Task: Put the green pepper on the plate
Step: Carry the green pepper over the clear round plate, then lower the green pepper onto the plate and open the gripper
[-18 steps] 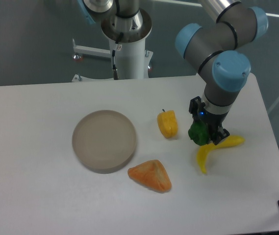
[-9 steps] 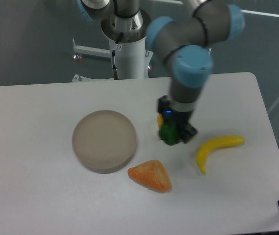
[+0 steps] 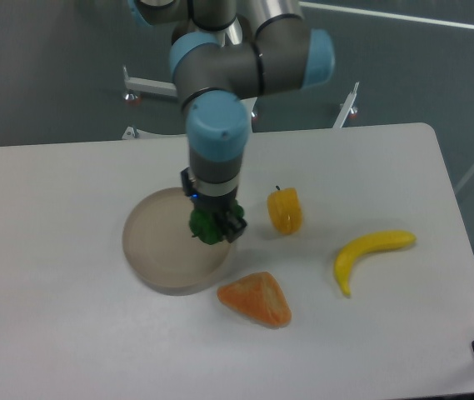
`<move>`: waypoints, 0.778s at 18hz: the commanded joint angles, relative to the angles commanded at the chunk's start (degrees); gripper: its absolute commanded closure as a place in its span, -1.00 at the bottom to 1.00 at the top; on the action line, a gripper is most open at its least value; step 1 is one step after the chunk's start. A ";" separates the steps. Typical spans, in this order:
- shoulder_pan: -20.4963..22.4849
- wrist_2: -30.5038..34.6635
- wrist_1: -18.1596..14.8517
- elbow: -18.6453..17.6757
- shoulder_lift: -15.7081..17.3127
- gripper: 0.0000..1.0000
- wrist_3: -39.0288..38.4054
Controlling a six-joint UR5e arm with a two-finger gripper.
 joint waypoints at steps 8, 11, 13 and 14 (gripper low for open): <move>-1.94 -3.34 7.02 -1.50 -3.78 -0.89 -1.67; -1.85 -3.25 7.91 -1.77 -3.00 -1.00 -1.76; -1.68 -3.25 7.82 -1.07 -1.85 -1.00 -1.41; -1.33 -3.34 7.74 -0.98 -1.41 -1.00 -1.23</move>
